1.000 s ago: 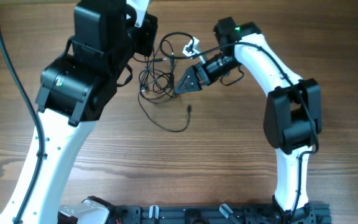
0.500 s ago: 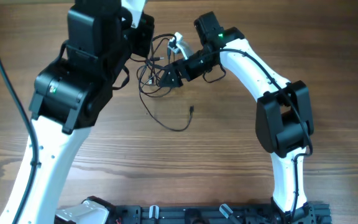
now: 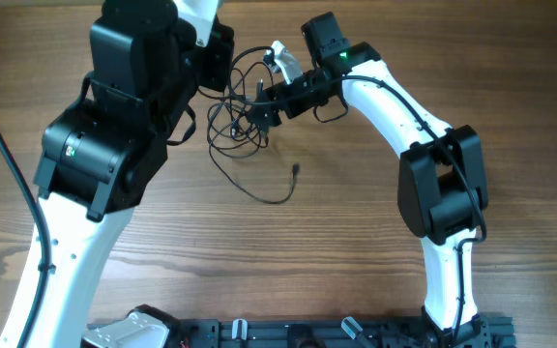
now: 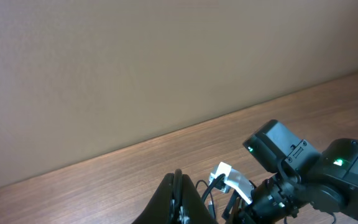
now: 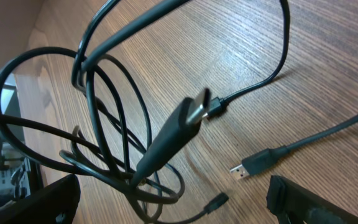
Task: Untangle cables
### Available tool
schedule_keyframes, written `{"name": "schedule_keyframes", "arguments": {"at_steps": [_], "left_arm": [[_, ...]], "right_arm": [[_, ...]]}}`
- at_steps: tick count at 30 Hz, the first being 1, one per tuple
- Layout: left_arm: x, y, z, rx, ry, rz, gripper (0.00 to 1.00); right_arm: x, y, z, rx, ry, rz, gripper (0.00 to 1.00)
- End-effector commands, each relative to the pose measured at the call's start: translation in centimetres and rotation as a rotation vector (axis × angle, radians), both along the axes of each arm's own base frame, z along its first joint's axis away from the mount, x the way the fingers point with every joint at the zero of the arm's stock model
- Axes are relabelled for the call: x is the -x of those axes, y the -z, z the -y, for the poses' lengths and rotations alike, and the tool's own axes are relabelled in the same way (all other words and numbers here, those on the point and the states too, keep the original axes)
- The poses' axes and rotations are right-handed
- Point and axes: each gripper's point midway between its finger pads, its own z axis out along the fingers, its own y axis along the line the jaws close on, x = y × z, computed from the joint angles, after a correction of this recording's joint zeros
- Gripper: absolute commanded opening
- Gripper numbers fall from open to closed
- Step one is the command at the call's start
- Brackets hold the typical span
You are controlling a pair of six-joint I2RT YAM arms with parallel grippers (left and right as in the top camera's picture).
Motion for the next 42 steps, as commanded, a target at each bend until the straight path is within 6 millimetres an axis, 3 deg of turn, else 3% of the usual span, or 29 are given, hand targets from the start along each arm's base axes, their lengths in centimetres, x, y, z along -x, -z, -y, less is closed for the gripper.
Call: {"name": "schedule_keyframes", "arguments": {"at_steps": [1,14,16,18,21,22,23,27,33,36,42], "left_arm": [[0.4,-1.4,-0.7,0.002,-0.014,0.041,0.04],[0.4,-1.4,-0.7,0.002,-0.014,0.041,0.04],[0.4,-1.4,-0.7,0.002,-0.014,0.041,0.04],[0.4,-1.4,-0.7,0.002,-0.014,0.041,0.04],[0.4,-1.4,-0.7,0.002,-0.014,0.041,0.04],[0.4,-1.4,-0.7,0.003,-0.014,0.042,0.04],[0.4,-1.4,-0.7,0.003,-0.014,0.042,0.04],[0.4,-1.4,-0.7,0.002,-0.014,0.041,0.04],[0.4,-1.4,-0.7,-0.002,-0.015,0.042,0.04],[0.0,-1.4,-1.6,-0.001,-0.039,0.042,0.04],[-0.5,-1.5,-3.2,0.0,-0.077,0.045,0.04]], "right_arm": [[0.5,-0.3,-0.8,-0.002,-0.014,0.007,0.99],[1.1,1.3,-2.5,-0.006,-0.032,-0.003,0.96],[1.1,1.8,-2.6,-0.002,-0.033,-0.012,0.9],[1.1,2.6,-2.5,0.006,-0.028,-0.032,0.74],[1.2,3.3,-2.3,0.026,-0.021,-0.039,0.41],[1.1,3.6,-2.0,0.043,-0.01,-0.038,0.11],[0.9,3.9,-1.8,0.065,0.015,-0.047,0.05],[0.1,4.8,-0.7,0.145,0.092,-0.051,0.05],[-2.6,7.0,4.2,0.358,0.344,-0.066,0.04],[-4.0,7.9,9.3,0.458,0.5,-0.111,0.04],[-5.2,8.3,16.5,0.501,0.614,-0.185,0.05]]}}
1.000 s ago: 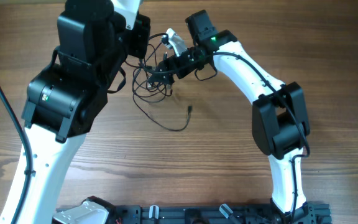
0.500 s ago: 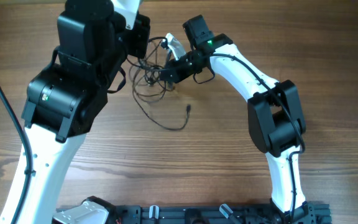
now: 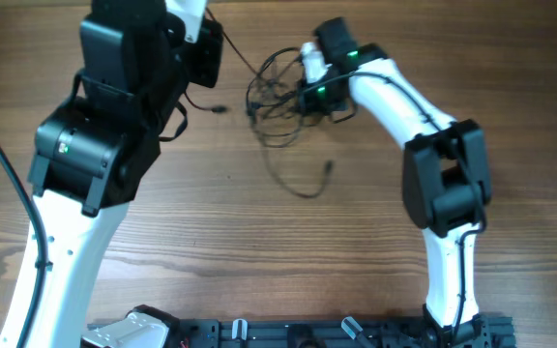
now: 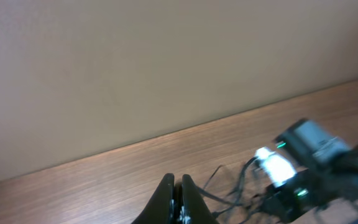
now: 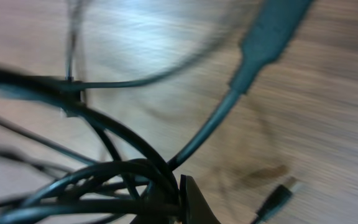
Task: Untangle cables
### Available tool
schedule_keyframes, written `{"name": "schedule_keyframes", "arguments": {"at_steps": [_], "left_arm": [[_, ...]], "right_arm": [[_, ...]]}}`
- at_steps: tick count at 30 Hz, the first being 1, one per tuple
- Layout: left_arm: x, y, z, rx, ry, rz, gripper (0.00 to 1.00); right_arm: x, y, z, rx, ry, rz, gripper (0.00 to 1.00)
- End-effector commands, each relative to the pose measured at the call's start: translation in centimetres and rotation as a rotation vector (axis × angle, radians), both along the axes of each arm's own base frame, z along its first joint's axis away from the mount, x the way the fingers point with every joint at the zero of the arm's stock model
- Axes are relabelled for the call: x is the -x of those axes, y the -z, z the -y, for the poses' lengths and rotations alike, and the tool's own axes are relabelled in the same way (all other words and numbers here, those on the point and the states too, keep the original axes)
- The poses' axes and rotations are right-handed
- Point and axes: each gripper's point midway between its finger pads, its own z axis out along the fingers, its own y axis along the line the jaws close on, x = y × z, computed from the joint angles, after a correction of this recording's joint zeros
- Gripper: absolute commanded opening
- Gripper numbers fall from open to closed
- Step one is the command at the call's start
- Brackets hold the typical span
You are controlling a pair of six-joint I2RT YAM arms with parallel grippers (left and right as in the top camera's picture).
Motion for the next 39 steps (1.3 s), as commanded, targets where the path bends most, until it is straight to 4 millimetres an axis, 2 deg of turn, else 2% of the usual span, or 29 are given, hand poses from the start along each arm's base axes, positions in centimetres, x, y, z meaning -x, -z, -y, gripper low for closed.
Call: {"name": "schedule_keyframes", "arguments": {"at_steps": [1,5,10,14,19,23,26,27,31,34,39], "left_arm": [[0.2,-1.6,-1.3,0.005,-0.026,0.047,0.04],[0.1,-1.7,-1.3,0.007,-0.028,0.052,0.04],[-0.5,-1.6,-2.8,0.005,-0.067,0.05,0.04],[-0.8,-1.5,-3.9,0.01,-0.087,0.047,0.04],[-0.9,-1.3,-3.9,0.022,-0.068,0.038,0.04],[-1.2,-0.5,-3.3,0.032,-0.041,0.01,0.04],[-1.6,1.0,-2.1,0.046,0.016,-0.044,0.07],[-1.9,1.8,-1.5,0.072,0.034,-0.073,0.14],[-3.3,5.3,1.0,0.109,0.128,-0.187,0.3],[-4.3,7.9,2.6,0.128,0.192,-0.264,0.3],[-5.5,12.6,5.2,0.172,0.296,-0.406,0.3]], "right_arm": [[-1.3,2.2,7.6,0.133,0.168,-0.049,0.05],[-1.4,2.6,12.9,0.19,0.267,-0.089,0.05],[-1.5,2.7,17.5,0.196,0.36,-0.12,0.05],[-1.3,2.8,20.1,0.198,0.4,-0.137,0.04],[-0.7,2.9,22.5,0.234,0.43,-0.154,0.04],[-0.5,2.9,22.6,0.234,0.424,-0.163,0.05],[-0.4,2.8,21.6,0.191,0.386,-0.166,0.05],[-0.3,2.7,21.0,0.165,0.368,-0.17,0.04],[-0.2,2.1,19.5,0.081,0.319,-0.171,0.05],[-0.3,0.8,18.2,0.005,0.275,-0.151,0.05],[-0.8,-2.6,16.1,-0.125,0.209,-0.085,0.05]]}}
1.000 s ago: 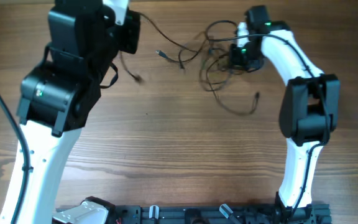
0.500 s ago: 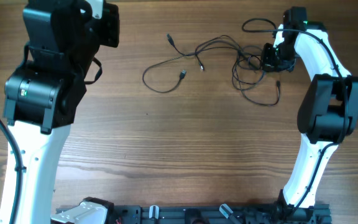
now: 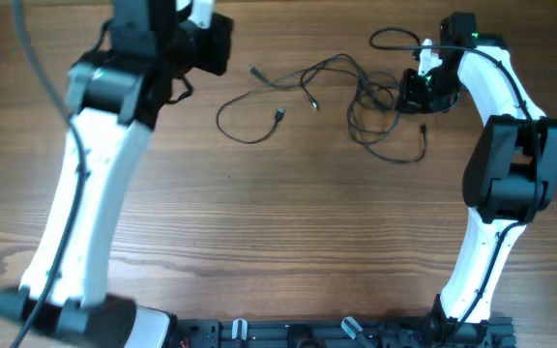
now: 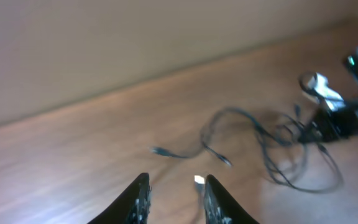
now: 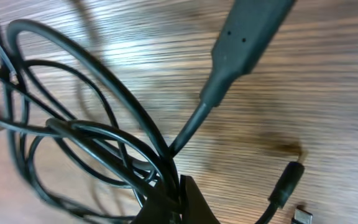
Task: Untangle cables
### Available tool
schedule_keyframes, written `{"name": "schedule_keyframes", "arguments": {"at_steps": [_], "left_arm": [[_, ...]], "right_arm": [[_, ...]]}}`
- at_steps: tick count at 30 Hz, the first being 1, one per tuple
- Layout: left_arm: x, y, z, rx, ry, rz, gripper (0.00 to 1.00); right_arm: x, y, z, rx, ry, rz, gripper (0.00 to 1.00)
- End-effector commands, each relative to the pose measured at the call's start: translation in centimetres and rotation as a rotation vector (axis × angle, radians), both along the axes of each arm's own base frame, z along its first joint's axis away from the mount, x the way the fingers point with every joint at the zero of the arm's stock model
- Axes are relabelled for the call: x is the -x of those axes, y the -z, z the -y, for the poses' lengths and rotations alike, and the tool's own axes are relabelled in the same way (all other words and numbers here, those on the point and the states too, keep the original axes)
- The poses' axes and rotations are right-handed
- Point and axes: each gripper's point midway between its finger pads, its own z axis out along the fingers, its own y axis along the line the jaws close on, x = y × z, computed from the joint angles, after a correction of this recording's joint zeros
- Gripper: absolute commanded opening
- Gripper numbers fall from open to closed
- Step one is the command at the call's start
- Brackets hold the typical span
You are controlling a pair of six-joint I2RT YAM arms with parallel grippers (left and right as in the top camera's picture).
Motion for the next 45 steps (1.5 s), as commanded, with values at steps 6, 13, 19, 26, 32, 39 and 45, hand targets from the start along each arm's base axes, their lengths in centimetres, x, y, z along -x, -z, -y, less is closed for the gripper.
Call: {"name": "schedule_keyframes", "arguments": {"at_steps": [6,13,19,26,32,39,45], "left_arm": [[-0.7,6.7,4.9,0.139,0.209,-0.229,0.3],[0.5,8.4,7.6,0.178,0.361,-0.282,0.36],[2.2,8.1,10.1,0.18,0.484,-0.27,0.36],[3.2,8.5,11.5,0.167,0.525,-0.281,0.36],[3.5,10.0,11.9,0.169,0.565,-0.317,0.35],[3.1,11.5,12.0,0.162,0.567,-0.344,0.37],[2.9,11.4,12.2,0.163,0.571,-0.334,0.39]], "right_arm": [[-0.6,-8.5,-4.0,-0.225,-0.118,0.201,0.05],[-0.6,-13.6,-5.7,-0.338,-0.157,0.316,0.05],[-0.1,-15.8,-7.5,-0.422,-0.194,0.352,0.04],[0.4,-17.9,-10.1,-0.552,-0.26,0.386,0.05],[0.9,-20.3,-11.1,-0.64,-0.303,0.438,0.05],[2.1,-24.2,-11.4,-0.657,-0.345,0.523,0.05],[3.5,-27.4,-11.5,-0.654,-0.371,0.588,0.05]]}}
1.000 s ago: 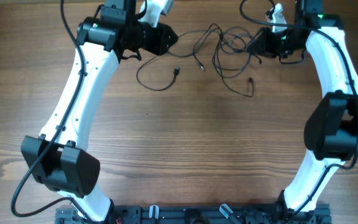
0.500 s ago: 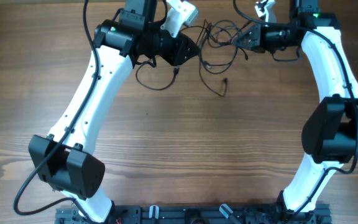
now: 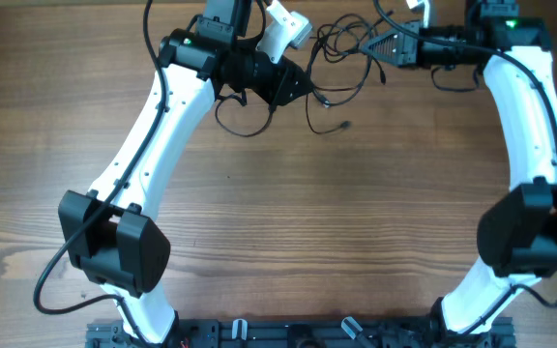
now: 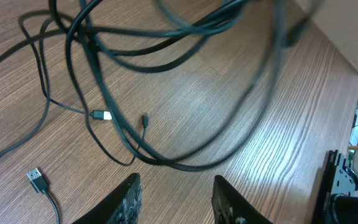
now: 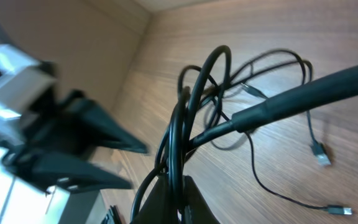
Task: Untangle cables
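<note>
A tangle of black cables (image 3: 344, 46) hangs at the table's far edge, with my right gripper (image 3: 375, 45) shut on it. In the right wrist view the bundle (image 5: 188, 106) rises from the closed fingers (image 5: 194, 199), and loose ends with plugs trail to the wood. My left gripper (image 3: 303, 85) is open just left of the tangle with nothing between its fingers (image 4: 129, 202). Cable loops (image 4: 104, 56) lie and hang in front of it, among them a USB plug (image 4: 36, 178) and a small connector (image 4: 101, 115).
A thin cable loop (image 3: 242, 124) lies on the wooden table (image 3: 288, 242) beneath the left arm. One end of the tangle dangles to the wood (image 3: 342, 124). The table's far edge and a wall are close behind both grippers.
My right gripper went from low at the far right to higher at the back, pointing left, still holding the bundle. My open left gripper moved from the far left to beside the tangle.
First my right gripper stood open in the tangle at mid-table and the left was shut nearby. Then the right was shut on the bundle. Later it held the tangle at the far right, one thin cable lay spread left, the left gripper open. Now both meet at the back.
</note>
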### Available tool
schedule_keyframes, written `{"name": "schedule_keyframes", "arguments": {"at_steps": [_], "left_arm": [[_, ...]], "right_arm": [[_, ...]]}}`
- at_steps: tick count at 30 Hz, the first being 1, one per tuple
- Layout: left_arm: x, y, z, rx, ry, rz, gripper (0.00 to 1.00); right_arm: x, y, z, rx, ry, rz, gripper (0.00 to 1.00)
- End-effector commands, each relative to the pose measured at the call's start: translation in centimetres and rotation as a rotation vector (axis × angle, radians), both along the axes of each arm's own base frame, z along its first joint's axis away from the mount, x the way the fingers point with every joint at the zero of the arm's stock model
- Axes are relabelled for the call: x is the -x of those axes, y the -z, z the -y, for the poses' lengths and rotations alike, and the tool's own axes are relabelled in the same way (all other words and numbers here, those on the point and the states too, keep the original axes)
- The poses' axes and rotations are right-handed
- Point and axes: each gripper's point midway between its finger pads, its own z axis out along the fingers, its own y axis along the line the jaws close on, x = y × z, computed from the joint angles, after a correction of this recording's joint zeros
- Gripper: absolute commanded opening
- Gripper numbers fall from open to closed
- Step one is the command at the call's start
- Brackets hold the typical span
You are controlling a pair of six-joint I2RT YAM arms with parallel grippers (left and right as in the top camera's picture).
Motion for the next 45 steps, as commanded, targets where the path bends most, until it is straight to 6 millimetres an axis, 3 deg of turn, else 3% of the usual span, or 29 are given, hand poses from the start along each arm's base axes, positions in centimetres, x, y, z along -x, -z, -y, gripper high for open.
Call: {"name": "schedule_keyframes", "arguments": {"at_steps": [1,11,17,29,37,41,45], "left_arm": [[0.0,0.1,0.5,0.014,0.029,0.01,0.39],[0.2,-1.2,1.6,0.095,0.08,0.031,0.39],[0.8,-2.6,2.6,0.176,0.136,0.037,0.39],[0.7,-2.7,2.6,0.179,0.138,0.044,0.38],[1.2,-2.9,3.7,0.185,0.165,0.06,0.38],[1.6,-3.1,4.5,0.19,0.183,0.073,0.31],[1.5,-3.4,5.1,0.2,0.195,0.1,0.1]], "right_arm": [[1.7,-3.7,-0.5,-0.038,-0.037,0.083,0.05],[3.3,-5.7,-1.2,-0.108,-0.095,0.105,0.05],[3.7,-5.5,-1.4,-0.104,-0.105,0.099,0.05],[5.1,-6.6,-3.0,-0.163,-0.19,0.128,0.04],[5.2,-6.8,-3.1,-0.175,-0.199,0.132,0.05],[5.2,-6.8,-3.1,-0.175,-0.199,0.132,0.05],[5.2,-6.8,-3.1,-0.174,-0.199,0.132,0.05]]}}
